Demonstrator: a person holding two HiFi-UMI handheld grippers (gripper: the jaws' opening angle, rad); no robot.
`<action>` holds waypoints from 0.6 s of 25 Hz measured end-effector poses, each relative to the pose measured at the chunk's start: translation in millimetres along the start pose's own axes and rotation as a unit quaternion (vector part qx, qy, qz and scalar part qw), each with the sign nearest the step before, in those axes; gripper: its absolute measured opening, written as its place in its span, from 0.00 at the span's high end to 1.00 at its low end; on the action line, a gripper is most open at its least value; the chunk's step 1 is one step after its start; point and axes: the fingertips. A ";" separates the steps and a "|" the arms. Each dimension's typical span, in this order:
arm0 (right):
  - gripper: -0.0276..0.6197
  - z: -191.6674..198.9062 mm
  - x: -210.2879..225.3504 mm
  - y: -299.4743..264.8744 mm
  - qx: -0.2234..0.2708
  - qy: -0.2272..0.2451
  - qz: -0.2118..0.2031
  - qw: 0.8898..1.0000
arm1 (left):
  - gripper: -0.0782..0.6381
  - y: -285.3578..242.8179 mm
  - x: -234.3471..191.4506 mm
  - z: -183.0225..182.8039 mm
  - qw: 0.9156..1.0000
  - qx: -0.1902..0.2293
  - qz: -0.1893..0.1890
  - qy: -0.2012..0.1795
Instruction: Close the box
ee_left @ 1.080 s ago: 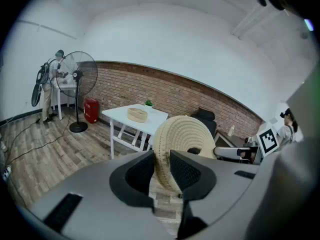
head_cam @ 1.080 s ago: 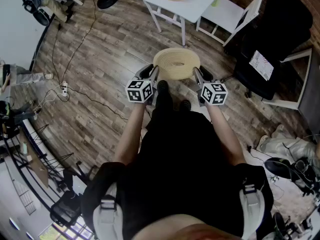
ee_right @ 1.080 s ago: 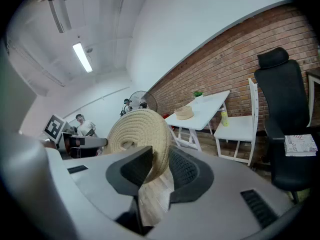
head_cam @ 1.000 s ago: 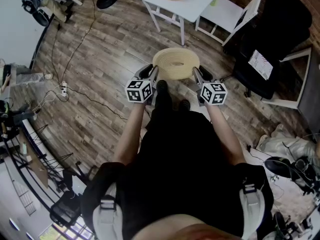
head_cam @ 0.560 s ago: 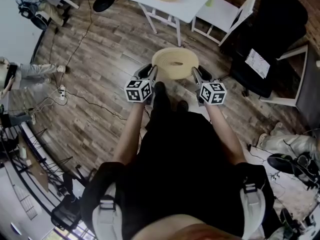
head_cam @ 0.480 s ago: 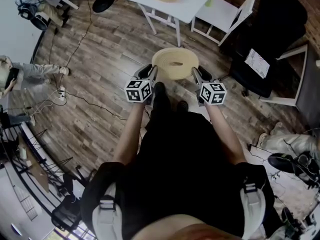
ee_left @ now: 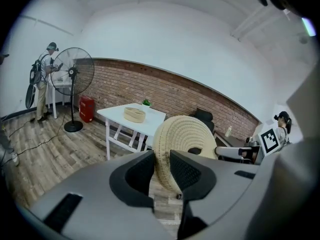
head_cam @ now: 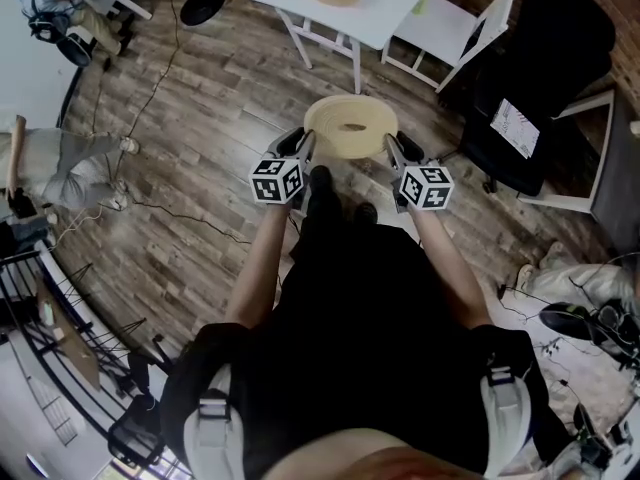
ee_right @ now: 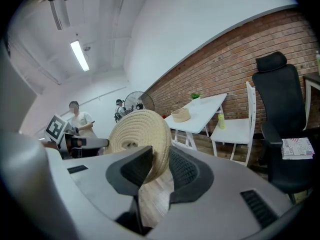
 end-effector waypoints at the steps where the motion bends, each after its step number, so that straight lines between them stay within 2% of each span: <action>1: 0.80 -1.2 -0.3 -4.4 -0.001 -0.001 0.002 1.000 | 0.74 -2.1 -3.6 -2.9 1.000 -0.001 0.002 0.000; 15: 0.80 -36.4 -19.3 -80.5 0.005 -0.005 0.023 1.000 | 0.74 -25.3 -68.2 -65.8 1.000 -0.003 0.020 -0.011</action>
Point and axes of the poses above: the fingertips, and each gripper's own axes: y backward along the fingers, x to its right, z out of its underside, and after that the axes turned 12 degrees about y, right-handed
